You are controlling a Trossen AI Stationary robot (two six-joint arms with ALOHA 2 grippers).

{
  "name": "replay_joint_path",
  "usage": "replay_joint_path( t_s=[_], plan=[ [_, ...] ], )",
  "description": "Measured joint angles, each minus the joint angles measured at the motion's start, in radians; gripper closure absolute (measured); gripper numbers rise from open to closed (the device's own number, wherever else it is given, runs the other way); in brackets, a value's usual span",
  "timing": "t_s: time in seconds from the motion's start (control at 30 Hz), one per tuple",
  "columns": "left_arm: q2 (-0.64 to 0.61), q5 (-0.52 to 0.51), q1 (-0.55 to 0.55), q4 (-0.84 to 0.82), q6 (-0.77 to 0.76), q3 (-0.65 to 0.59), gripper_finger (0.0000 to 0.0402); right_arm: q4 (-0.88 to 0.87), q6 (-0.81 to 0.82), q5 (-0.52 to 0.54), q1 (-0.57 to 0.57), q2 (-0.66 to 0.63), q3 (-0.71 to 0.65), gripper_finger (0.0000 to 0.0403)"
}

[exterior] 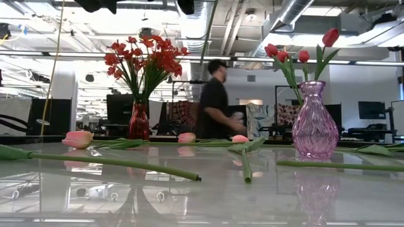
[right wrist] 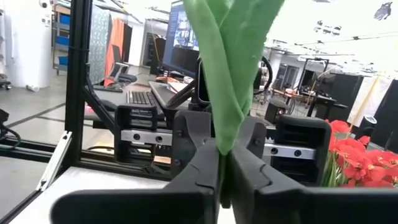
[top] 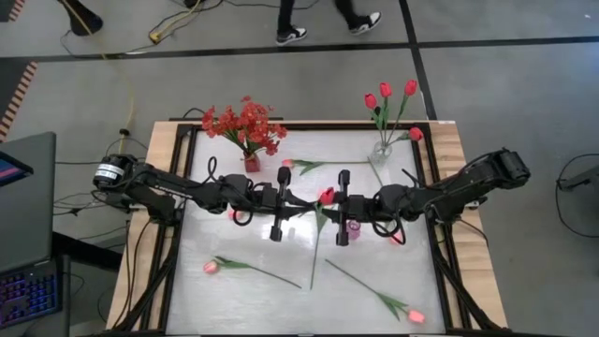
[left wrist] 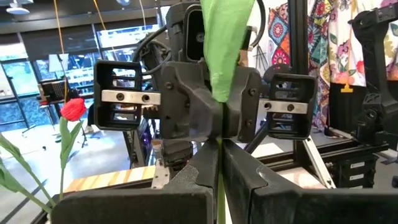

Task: Sort flowers into vase by color
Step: Put the red tulip into the transparent flower vase

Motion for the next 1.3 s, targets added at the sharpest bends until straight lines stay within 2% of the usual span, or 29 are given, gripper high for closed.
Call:
replay_joint_path(
  t_s=[0.13, 0.23, 0.37, 0.5, 0.6, 0.73, 0.97, 1.3],
  plan=[
    [0.0, -0.018, 0.0, -0.015, 0.038, 0.0, 0.0391, -0.005, 0.0, 0.008, 0.0, 0.0, 0.0, 0.0374],
    [-0.001, -0.034, -0.001, -0.064, 0.09, 0.0, 0.0359, -0.036, 0.001, 0.018, -0.001, -0.015, 0.0, 0.0374],
    [-0.019, -0.129, -0.001, -0.17, 0.103, -0.001, 0.029, -0.126, 0.008, 0.123, 0.007, -0.072, 0.0, 0.0374],
    [-0.095, -0.262, -0.002, -0.325, 0.083, -0.001, 0.0222, -0.292, 0.009, 0.271, 0.025, -0.158, 0.0, 0.0369],
    [-0.167, -0.278, 0.006, -0.445, 0.009, -0.001, 0.0191, -0.423, 0.03, 0.38, 0.03, -0.226, 0.0, 0.0369],
    [-0.245, -0.272, 0.007, -0.528, -0.042, -0.001, 0.0181, -0.565, 0.096, 0.466, -0.008, -0.313, -0.016, 0.0369],
    [-0.264, -0.272, 0.007, -0.549, -0.051, -0.001, 0.0186, -0.62, 0.198, 0.595, -0.125, -0.468, -0.145, 0.037],
    [-0.26, -0.28, 0.007, -0.557, -0.052, -0.001, 0.0189, -0.66, 0.185, 0.616, -0.291, -0.581, -0.183, 0.037]
  ],
)
